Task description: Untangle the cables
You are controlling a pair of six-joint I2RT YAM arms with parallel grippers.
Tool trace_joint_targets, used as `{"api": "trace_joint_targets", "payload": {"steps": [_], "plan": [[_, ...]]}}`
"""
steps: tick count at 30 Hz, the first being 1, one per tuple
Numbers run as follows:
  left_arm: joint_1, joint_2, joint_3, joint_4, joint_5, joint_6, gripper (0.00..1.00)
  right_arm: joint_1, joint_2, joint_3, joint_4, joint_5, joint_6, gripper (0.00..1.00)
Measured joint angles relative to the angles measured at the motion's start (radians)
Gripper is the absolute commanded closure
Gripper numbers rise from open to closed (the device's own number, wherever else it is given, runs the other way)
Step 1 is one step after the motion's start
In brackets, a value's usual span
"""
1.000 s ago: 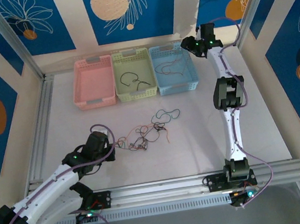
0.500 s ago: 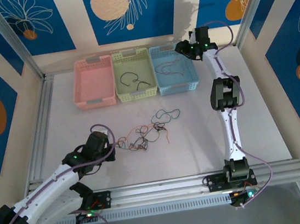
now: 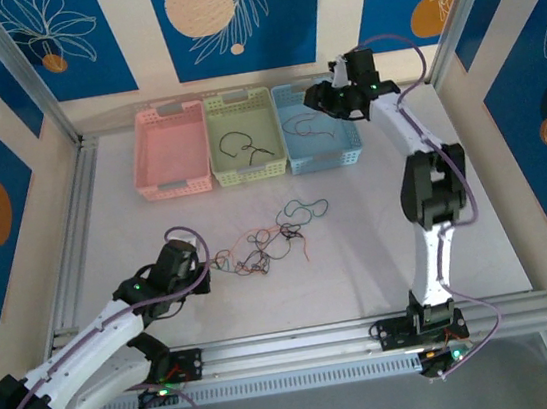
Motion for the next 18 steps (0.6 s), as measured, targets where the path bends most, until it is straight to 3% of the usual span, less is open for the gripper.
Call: {"api": "trace_joint_targets", "payload": {"steps": [4,7,18], "plan": [[0.000,0.000,0.000,0.000,0.000,0.000,1.00,0.096,-0.273,-0.238,0.086,0.019,-0.023,0.57],[0.000,-0.004,-0.001,0.000,0.000,0.000,1.00,0.152,-0.378,-0.369,0.120,0.029,-0.034,0.57],[0.000,-0.026,-0.006,0.000,0.000,0.000,1.00,0.397,-0.288,-0.619,0.119,0.116,-0.007,0.55]]}}
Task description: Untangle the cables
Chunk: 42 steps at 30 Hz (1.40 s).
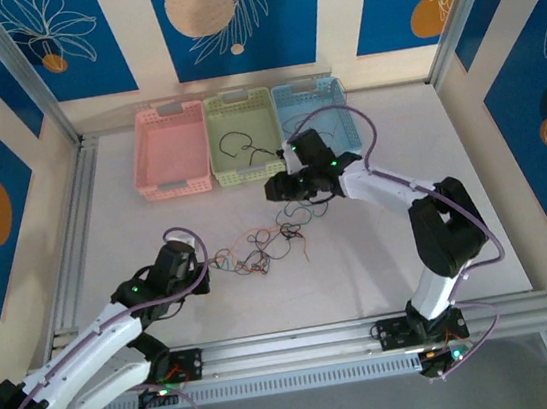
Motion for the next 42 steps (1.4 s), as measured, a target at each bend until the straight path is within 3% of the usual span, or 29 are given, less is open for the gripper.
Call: {"api": "trace_joint_targets", "payload": {"steps": [18,21,27,31,35,42], "plan": [[0.000,0.002,0.000,0.000,0.000,0.000,1.00,0.081,0.146,0.043,-0.082,0.149,0.088,0.54],[0.000,0.007,0.000,0.003,0.000,0.004,1.00,0.086,0.157,0.050,-0.098,0.163,0.087,0.62],[0.000,0.010,0.000,0.006,0.001,0.010,1.00,0.098,0.157,0.052,-0.104,0.179,0.081,0.99],[0.000,0.010,0.000,0.006,0.000,0.014,1.00,0.098,0.097,-0.020,-0.035,0.169,0.067,1.00],[0.000,0.010,0.000,0.006,0.000,0.015,1.00,0.068,-0.087,-0.173,0.072,0.058,0.053,1.00],[0.000,0.010,0.000,0.006,0.000,0.014,1.00,-0.098,-0.483,-0.347,0.333,-0.302,0.096,1.00]]}}
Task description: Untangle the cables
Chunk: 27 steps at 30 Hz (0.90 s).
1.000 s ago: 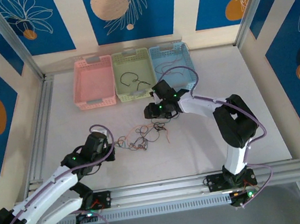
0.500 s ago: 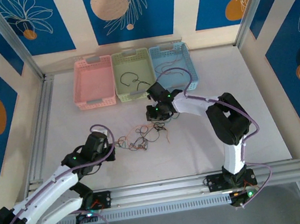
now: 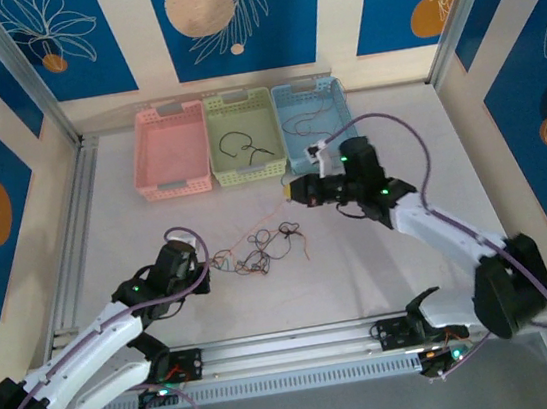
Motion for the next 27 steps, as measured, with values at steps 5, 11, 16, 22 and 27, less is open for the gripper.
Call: {"api": "trace_joint_targets", "payload": {"steps": [5,11,16,22,27], "plan": [[0.000,0.012,0.000,0.000,-0.001,0.000,1.00,-0.053,-0.156,0.000,0.027,-0.113,0.003,1.00],[0.000,0.012,0.000,0.000,-0.005,0.000,1.00,-0.247,-0.310,-0.039,-0.026,-0.137,0.024,1.00],[0.000,0.013,0.000,0.000,-0.009,0.000,1.00,-0.354,-0.345,-0.100,0.003,-0.187,0.103,1.00],[0.000,0.012,0.000,0.000,-0.009,0.000,1.00,-0.221,-0.278,-0.084,0.005,-0.209,0.123,1.00],[0.000,0.011,0.000,0.000,-0.008,0.000,1.00,-0.093,-0.143,0.032,0.029,-0.209,0.163,1.00]]}}
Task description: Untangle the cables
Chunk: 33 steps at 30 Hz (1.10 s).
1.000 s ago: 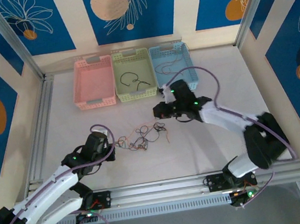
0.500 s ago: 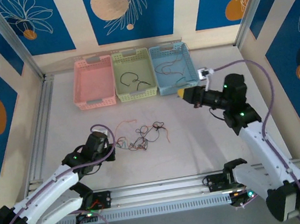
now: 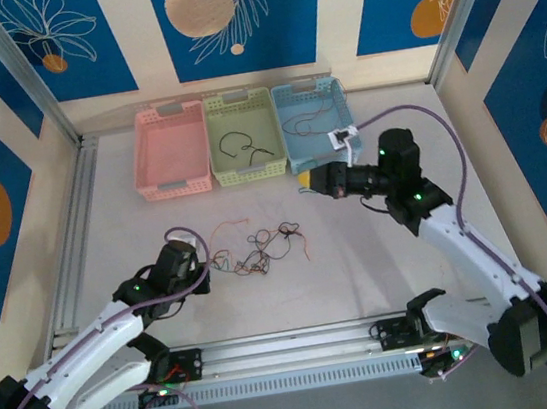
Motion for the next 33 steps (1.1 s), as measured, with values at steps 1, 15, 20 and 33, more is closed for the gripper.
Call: {"api": "trace_joint_targets", "payload": {"steps": [1,15,20,33], "plan": [[0.000,0.000,0.000,0.000,0.000,0.000,1.00,0.025,0.039,0.032,0.011,0.001,0.013,1.00],[0.000,-0.023,0.000,0.000,0.000,0.000,1.00,0.253,0.708,0.702,0.035,0.008,0.033,1.00],[0.000,-0.028,0.000,0.000,0.000,0.000,1.00,0.261,1.032,1.052,0.018,-0.014,0.035,1.00],[0.000,-0.029,0.000,0.000,0.002,0.000,1.00,0.260,1.681,1.785,-0.018,-0.050,0.203,0.73]]}}
